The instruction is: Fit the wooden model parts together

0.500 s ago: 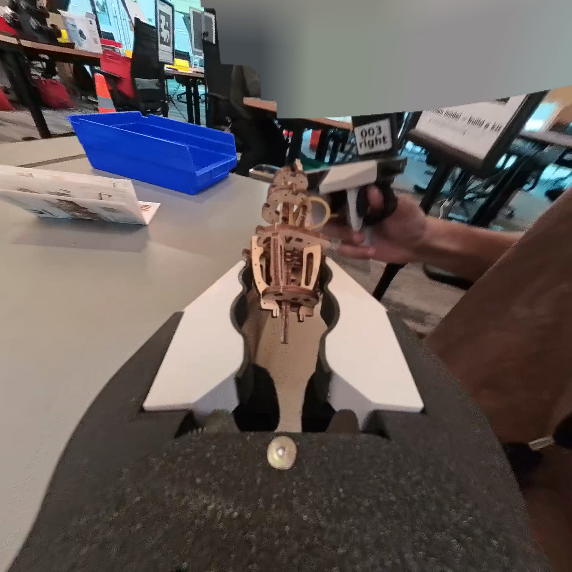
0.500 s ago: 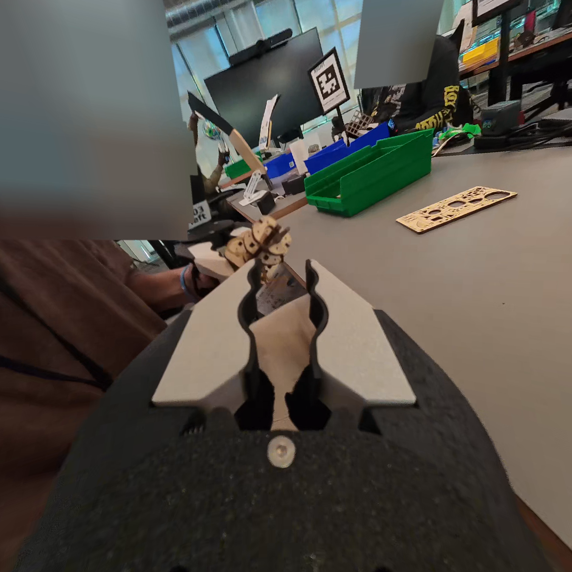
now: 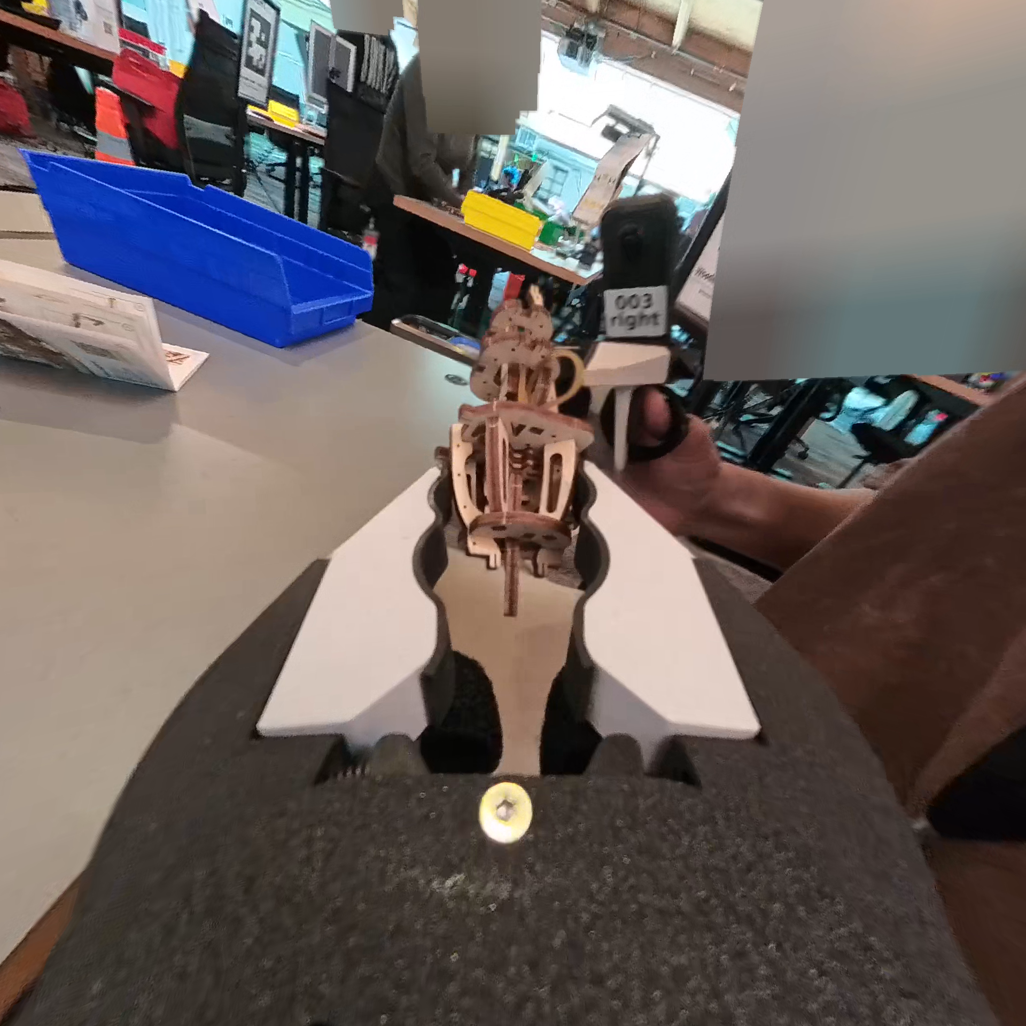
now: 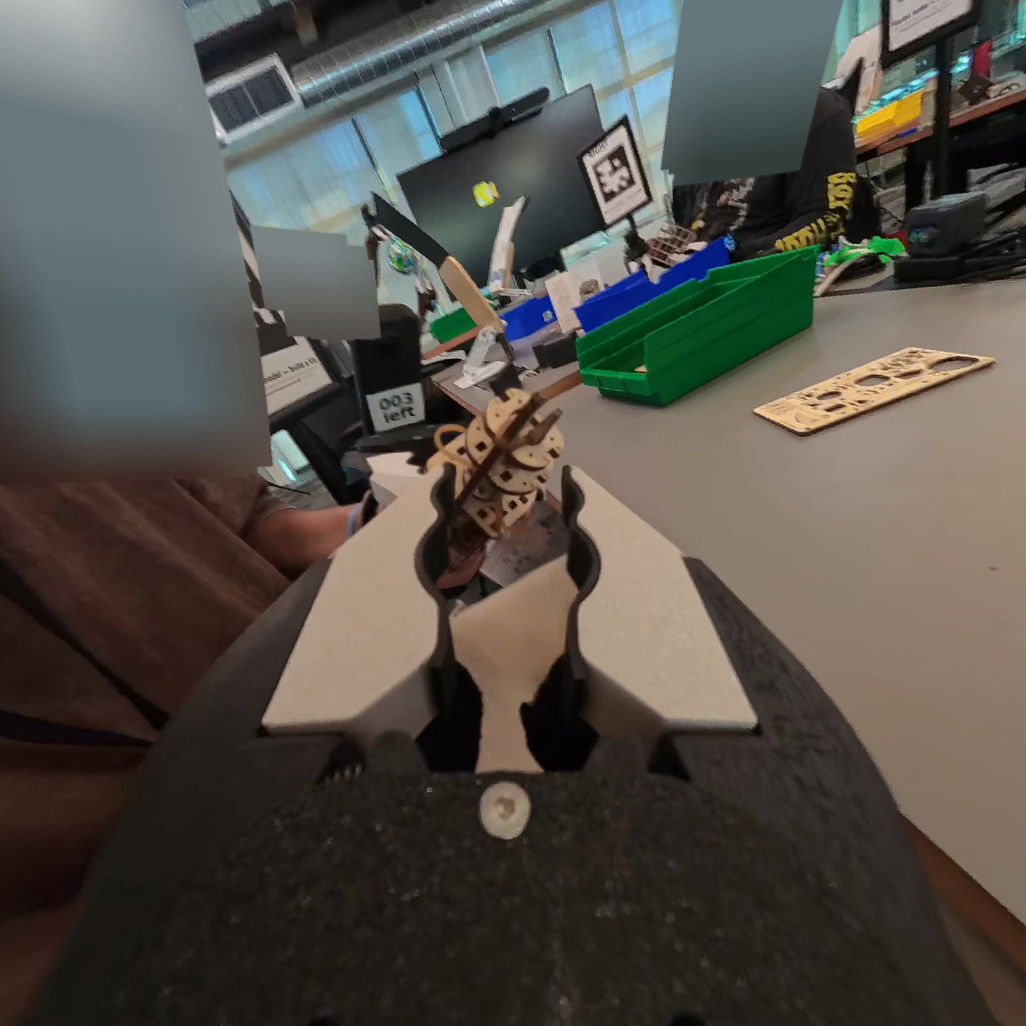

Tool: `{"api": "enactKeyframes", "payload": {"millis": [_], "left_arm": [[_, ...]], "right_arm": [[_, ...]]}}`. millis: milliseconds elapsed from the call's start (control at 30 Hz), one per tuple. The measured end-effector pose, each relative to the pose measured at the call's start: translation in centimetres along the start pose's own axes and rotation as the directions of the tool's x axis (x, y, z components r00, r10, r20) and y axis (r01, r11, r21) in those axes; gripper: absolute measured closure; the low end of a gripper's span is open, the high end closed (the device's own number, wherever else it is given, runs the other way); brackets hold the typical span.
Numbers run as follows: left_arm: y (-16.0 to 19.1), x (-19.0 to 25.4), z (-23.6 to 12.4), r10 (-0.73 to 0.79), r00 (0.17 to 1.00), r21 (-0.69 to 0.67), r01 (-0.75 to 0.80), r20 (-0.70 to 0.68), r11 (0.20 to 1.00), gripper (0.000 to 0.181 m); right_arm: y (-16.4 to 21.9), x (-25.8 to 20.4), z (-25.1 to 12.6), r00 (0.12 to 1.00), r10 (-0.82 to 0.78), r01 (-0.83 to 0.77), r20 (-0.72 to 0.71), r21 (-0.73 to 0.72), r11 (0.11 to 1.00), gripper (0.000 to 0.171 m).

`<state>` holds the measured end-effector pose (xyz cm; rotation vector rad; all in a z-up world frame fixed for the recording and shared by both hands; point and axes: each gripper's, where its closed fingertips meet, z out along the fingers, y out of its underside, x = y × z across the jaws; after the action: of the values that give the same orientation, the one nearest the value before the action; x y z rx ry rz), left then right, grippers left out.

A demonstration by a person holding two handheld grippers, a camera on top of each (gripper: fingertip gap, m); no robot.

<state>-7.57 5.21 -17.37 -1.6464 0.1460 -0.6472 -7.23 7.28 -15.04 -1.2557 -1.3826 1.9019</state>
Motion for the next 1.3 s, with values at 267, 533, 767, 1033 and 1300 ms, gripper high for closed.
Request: {"api": "enactKeyframes", "payload": {"millis": [267, 533, 767, 1033, 1300], "left_arm": [[1.0, -2.6, 0.0, 0.366, 0.882, -0.158, -0.333, 0.296, 0.930, 0.140], [1.1, -1.9, 0.4, 0.469, 0.823, -0.206, -0.423, 0.320, 0.882, 0.141], [0.8, -3.2, -0.1, 0.535, 0.752, -0.256, -0.470, 0.385, 0.845, 0.141], [0.7, -3.7, -0.4, 0.629, 0.655, -0.333, -0.534, 0.419, 0.777, 0.140], [0.5, -4.5, -0.9, 0.677, 0.578, -0.383, -0.559, 0.455, 0.735, 0.141]], "right_arm": [[1.6, 2.3, 0.7, 0.966, -0.006, -0.004, -0.260, -0.036, 0.999, 0.120], [2.4, 2.6, 0.6, 0.958, -0.012, -0.009, -0.287, -0.071, 0.997, 0.120], [2.2, 3.7, -0.7, 0.924, -0.103, 0.060, -0.367, -0.127, 0.990, 0.125], [2.5, 1.9, 0.0, 0.962, -0.006, -0.022, -0.272, -0.101, 0.995, 0.147], [2.1, 0.8, 0.7, 0.966, 0.112, -0.117, -0.233, -0.007, 0.993, 0.156]]}}
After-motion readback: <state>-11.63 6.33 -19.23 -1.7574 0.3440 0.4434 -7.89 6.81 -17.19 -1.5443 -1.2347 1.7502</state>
